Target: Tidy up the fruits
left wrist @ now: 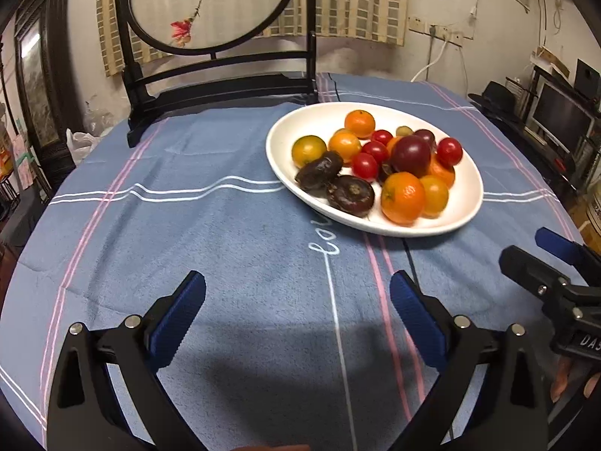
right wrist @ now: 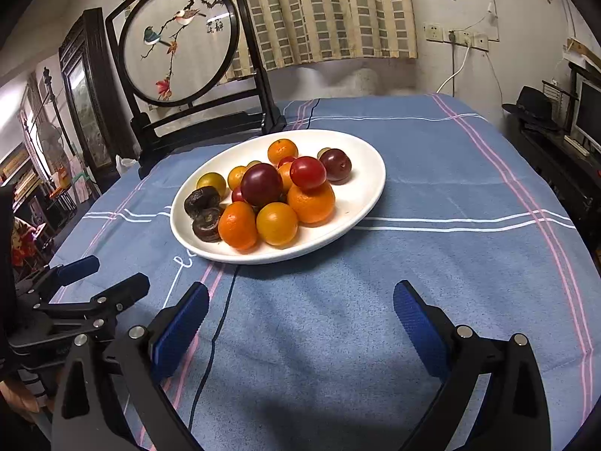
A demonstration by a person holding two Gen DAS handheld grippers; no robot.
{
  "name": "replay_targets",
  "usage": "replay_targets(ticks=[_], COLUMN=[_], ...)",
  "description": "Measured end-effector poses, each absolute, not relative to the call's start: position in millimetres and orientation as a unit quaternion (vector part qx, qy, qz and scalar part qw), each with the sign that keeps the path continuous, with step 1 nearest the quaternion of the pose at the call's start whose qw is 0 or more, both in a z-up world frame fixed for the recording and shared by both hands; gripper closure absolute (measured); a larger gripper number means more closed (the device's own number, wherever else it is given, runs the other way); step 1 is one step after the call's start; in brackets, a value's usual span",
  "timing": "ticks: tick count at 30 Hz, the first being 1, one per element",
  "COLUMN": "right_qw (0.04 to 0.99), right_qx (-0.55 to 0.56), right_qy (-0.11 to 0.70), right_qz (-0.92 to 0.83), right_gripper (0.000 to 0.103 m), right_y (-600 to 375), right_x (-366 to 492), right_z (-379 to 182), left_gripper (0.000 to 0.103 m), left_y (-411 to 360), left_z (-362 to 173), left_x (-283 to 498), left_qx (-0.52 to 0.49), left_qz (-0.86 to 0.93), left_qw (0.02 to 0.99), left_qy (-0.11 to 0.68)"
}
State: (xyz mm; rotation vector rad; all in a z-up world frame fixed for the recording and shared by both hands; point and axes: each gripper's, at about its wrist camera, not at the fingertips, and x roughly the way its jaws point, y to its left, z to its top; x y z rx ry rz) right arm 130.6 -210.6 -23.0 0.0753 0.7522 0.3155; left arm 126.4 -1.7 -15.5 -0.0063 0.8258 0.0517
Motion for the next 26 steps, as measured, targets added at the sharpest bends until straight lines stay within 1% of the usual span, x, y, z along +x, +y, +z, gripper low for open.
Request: replay_targets(ticks=[6,10,16,26], right_qw=[0.916,0.914,0.913,0.909], right_qx=[0.014,0.016,0.014,0.003], right_qy=[0.369,0.373,0.375,0.390], right_qz=[0.160,0.158,0.158,0.149], right_gripper=[0.004,0.004,0.004,0.004], right_y=[-201.4,-202.6,-202.5,-200.6], right_x=[125.5,127.0,127.6,129.2], right_z=[-24.6,-25.1,-25.6,-29.9], left_gripper=[0.007,0.007,0.007,0.007], left_y=[-0.6,1.5,-0.7,4.8], left_z=[-11.0,-11.6,-9.1,-15.3], left_x=[122.4,122.9,119.3,124.5], left_qx=[-0.005,-0.011,0.000,-0.016], left_qz=[0.028,0.025,0.029,0.036], left_qw=[0.921,0.919,0.926,0.916], left_qy=[0.388,0.392,0.376,0.399])
